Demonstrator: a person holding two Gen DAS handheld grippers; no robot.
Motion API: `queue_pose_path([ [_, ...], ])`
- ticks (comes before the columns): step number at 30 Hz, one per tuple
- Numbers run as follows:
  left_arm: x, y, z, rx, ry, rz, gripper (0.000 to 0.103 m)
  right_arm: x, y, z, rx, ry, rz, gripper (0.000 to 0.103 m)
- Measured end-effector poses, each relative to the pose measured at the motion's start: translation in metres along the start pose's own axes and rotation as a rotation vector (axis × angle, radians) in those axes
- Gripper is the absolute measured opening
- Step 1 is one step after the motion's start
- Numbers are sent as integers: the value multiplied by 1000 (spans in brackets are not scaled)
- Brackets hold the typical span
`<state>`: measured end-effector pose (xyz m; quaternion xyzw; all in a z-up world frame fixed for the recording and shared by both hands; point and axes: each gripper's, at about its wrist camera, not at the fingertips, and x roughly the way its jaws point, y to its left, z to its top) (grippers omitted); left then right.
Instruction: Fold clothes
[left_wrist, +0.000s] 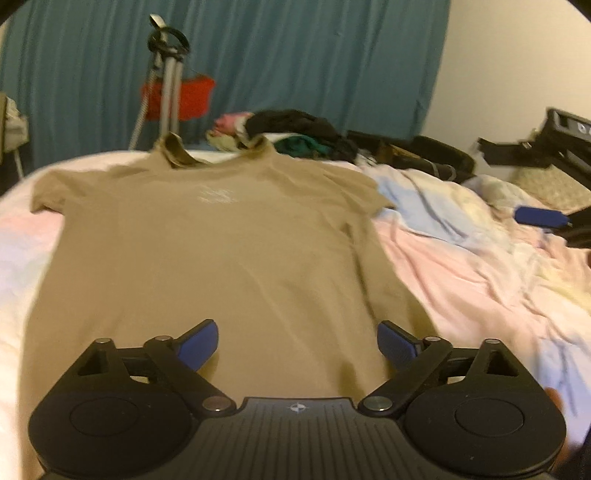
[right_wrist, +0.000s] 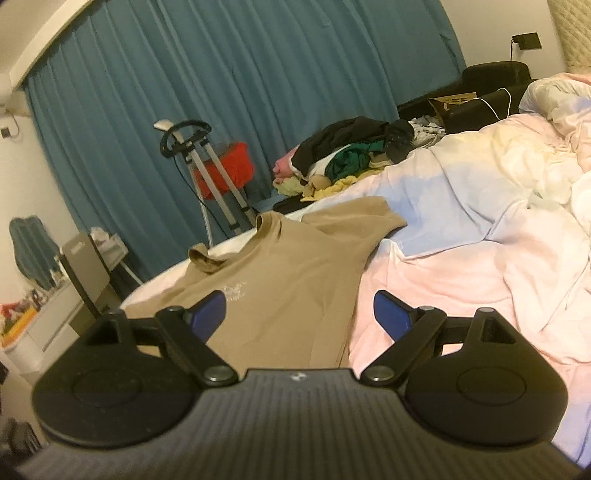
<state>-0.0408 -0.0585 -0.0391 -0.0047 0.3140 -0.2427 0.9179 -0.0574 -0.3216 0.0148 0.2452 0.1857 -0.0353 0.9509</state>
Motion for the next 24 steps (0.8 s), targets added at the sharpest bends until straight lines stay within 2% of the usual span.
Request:
queue_pose_path([
  [6,10,-16,-5,3,49,-83,81,-3,-11,4,25,-12,2,88],
  [17,23,-30,-12,15,73,-216,60,-18,-37,16,107,-56,37,88],
  [24,37,-39,-20,42,131,-254,57,-21,-59,19,165,-61,32,89],
])
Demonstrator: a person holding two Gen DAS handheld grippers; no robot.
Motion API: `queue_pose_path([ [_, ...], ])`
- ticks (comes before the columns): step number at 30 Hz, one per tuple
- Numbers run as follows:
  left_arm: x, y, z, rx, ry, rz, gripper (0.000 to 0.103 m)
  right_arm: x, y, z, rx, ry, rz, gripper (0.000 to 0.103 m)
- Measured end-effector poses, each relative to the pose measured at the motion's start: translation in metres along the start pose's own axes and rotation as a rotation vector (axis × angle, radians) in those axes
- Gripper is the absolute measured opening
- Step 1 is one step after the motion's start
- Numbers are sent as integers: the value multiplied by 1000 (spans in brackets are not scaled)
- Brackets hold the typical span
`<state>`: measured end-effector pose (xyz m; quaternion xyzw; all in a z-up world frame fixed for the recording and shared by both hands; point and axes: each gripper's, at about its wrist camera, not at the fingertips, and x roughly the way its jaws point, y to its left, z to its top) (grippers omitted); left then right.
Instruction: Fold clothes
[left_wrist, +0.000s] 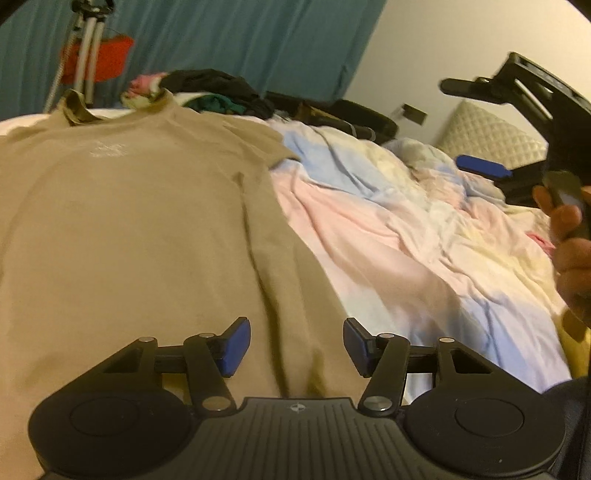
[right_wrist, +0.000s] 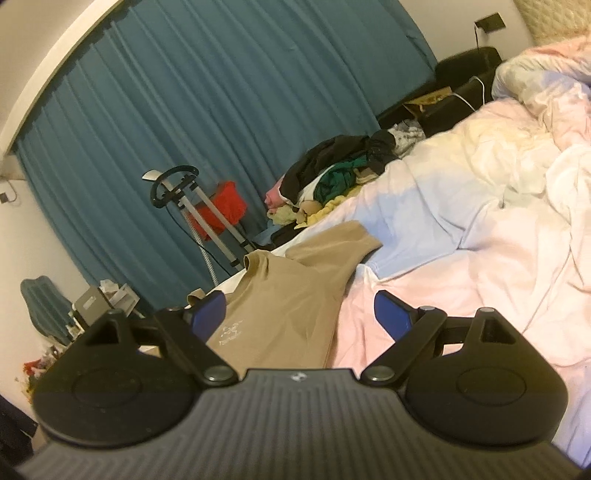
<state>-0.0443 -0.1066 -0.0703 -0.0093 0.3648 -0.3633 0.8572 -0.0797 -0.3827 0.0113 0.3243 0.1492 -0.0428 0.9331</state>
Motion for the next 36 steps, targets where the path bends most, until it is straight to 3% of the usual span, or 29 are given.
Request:
queue_pose_path([
  [4,10,-3,-3,10,37,-20,57,3,-3,-2,21,21,10,89],
  [6,15,-4,-5,15,56,-30,41,4,-2,-3,22,26,11,89],
  [8,20,-7,-6,23,74,-48,10,5,0,-4,15,31,13,89],
  [12,26,-21,-1,21,60,-142,2,5,4,-5,-2,26,14,89],
  [16,42,-41,3,13,83,-198,2,7,1,-5,13,13,36,89],
  [19,57,-51,1,36,114,-183,7,11,-4,-5,45,14,63,89],
  [21,58,-47,2,13,132,-185,21,20,-12,-5,99,31,90,90],
  [23,49,-38,8,-8,133,-170,59,30,-19,-4,151,47,120,90],
  [24,42,-33,13,-18,122,-146,64,39,-22,-1,170,52,140,90],
  [30,4,16,37,-88,37,-35,76,124,-49,16,294,65,230,90],
  [33,-2,42,38,-139,-31,29,79,181,-67,12,333,93,212,89],
  [36,-8,68,39,-190,-98,92,79,234,-87,11,370,82,168,78],
])
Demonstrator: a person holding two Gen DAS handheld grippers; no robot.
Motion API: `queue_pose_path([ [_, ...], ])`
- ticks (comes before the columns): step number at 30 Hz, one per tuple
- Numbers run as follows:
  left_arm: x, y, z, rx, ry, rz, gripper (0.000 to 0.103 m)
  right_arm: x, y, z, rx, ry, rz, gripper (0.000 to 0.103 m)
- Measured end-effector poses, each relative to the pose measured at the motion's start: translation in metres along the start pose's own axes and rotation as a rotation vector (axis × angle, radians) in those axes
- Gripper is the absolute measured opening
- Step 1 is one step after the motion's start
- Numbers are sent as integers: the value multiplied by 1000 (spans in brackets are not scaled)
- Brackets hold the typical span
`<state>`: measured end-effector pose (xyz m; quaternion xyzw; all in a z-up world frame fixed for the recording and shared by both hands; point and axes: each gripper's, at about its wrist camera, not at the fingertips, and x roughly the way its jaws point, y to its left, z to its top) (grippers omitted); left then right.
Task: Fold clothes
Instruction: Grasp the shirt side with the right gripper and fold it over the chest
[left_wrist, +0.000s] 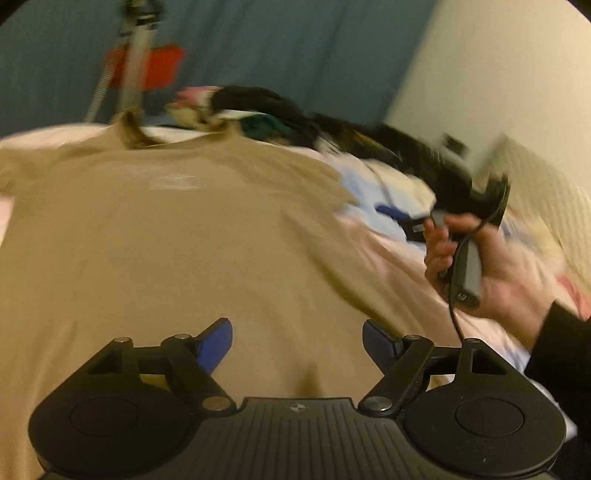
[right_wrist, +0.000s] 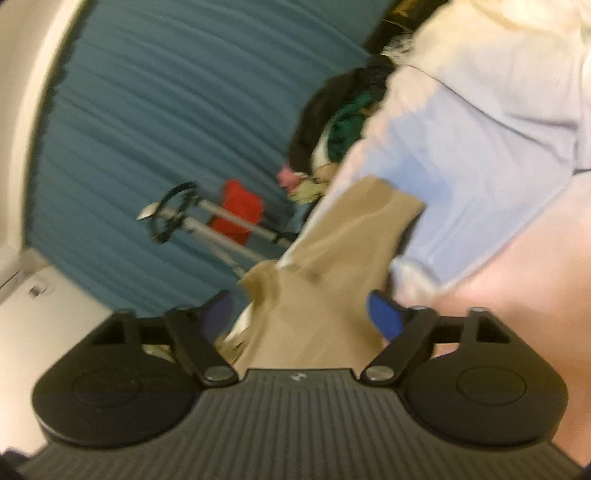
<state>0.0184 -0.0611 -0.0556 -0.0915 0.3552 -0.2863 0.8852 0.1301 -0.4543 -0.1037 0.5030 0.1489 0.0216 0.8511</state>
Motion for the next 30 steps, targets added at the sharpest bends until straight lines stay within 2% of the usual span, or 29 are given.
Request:
queue_pose_path([
  [3,7,20,6,-59,-39,43,79,41,-23,13,18,-32,-24,77],
  [7,27,33,19,-33,-55,71,79,85,-42,18,-4,-47,-13,76],
  [12,55,48,28,-87,-37,76,79,121,-43,36,-16,-88,92,77],
  [13,57,51,30,-99,-33,73,79,128,-41,40,-24,-86,103,67],
  [14,60,55,31,-111,-29,70,79,137,-38,44,-35,-70,108,62],
  [15,61,57,32,-116,-28,70,79,147,-34,47,-53,-42,89,44],
  [16,61,57,33,-116,-30,71,79,158,-27,47,-86,-8,43,15],
  [17,60,57,34,-114,-32,73,79,166,-19,46,-133,22,-18,5],
  [19,56,56,35,-105,-49,87,79,168,-2,42,-228,14,-93,3],
  [25,28,59,50,-87,-111,142,79,129,48,50,-361,-162,-218,3],
  [30,-6,75,69,-62,-187,209,80,109,130,42,-573,-244,-287,3],
])
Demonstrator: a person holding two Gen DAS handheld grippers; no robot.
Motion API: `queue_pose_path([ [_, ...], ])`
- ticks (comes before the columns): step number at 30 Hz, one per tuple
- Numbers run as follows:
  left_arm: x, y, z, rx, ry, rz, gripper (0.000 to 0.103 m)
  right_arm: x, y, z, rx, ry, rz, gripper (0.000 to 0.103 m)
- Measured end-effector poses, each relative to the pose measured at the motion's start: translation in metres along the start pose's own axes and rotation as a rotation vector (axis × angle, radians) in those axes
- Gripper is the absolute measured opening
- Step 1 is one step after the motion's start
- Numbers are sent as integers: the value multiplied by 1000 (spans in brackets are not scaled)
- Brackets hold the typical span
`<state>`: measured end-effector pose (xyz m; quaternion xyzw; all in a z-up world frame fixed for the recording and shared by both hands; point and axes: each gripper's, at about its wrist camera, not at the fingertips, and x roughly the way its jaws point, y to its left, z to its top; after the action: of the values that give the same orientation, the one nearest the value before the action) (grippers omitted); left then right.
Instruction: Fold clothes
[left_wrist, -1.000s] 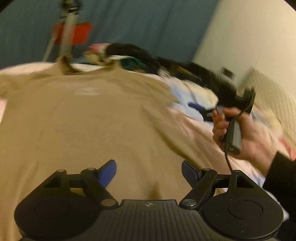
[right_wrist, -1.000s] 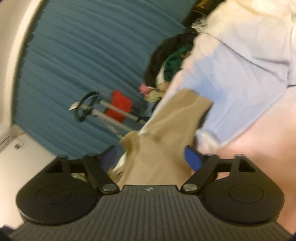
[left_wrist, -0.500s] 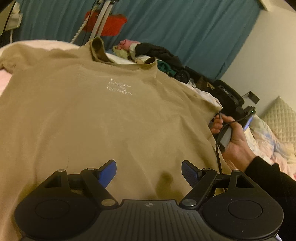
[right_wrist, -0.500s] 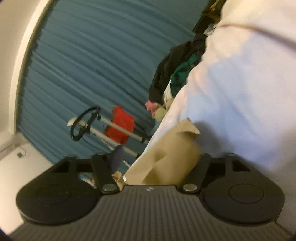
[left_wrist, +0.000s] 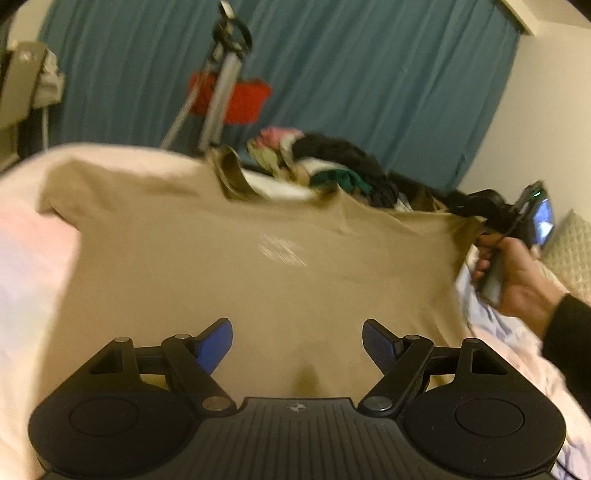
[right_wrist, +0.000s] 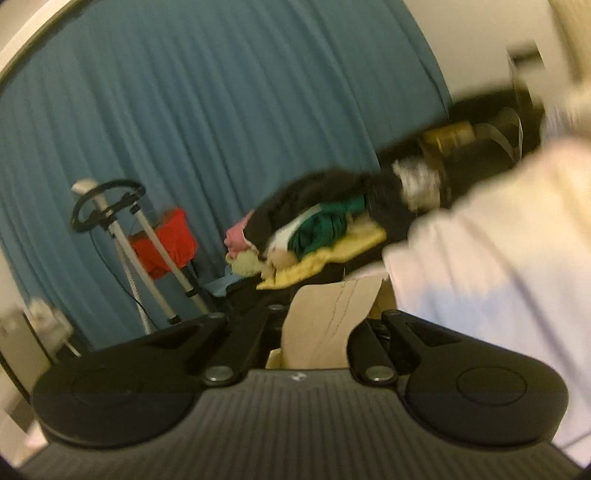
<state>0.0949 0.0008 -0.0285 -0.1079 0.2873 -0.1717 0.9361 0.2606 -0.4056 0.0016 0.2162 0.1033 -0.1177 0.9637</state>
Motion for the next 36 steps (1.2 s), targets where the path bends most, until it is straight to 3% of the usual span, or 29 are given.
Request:
queue_pose_path([
  [3,-16,18,13,-5,-47,51,81,-23,54,11,-142,-49,-35,3],
  [6,-24,37,19,-20,-67,96,82,-41,122,-4,-349,-90,-50,3],
  [9,-32,57,25,-37,-86,140,82,-44,184,-43,-542,-88,-35,3],
  [14,-30,89,33,-113,-95,149,82,-26,262,-138,-773,22,36,3],
  [18,-21,113,26,-162,-73,162,82,-7,294,-188,-858,104,66,3],
  [21,-11,127,22,-215,-70,176,82,-3,301,-201,-872,127,72,5],
  [23,-5,131,19,-255,-48,162,82,-10,297,-192,-800,151,115,7],
  [24,-2,132,17,-265,-31,148,82,-14,295,-187,-764,164,136,13],
  [25,-1,130,16,-264,-21,139,82,-18,293,-182,-729,176,157,39],
  [26,0,127,16,-254,-18,135,82,-22,291,-178,-693,188,178,58],
  [27,0,123,15,-240,-23,135,82,-26,289,-173,-656,200,199,94],
  [28,-1,119,14,-222,-29,136,82,-29,287,-168,-620,212,220,103],
  [30,-3,111,13,-190,-36,138,82,-40,282,-159,-550,236,260,103],
  [36,-7,93,9,-148,-29,130,82,-145,233,-139,-468,235,262,103],
])
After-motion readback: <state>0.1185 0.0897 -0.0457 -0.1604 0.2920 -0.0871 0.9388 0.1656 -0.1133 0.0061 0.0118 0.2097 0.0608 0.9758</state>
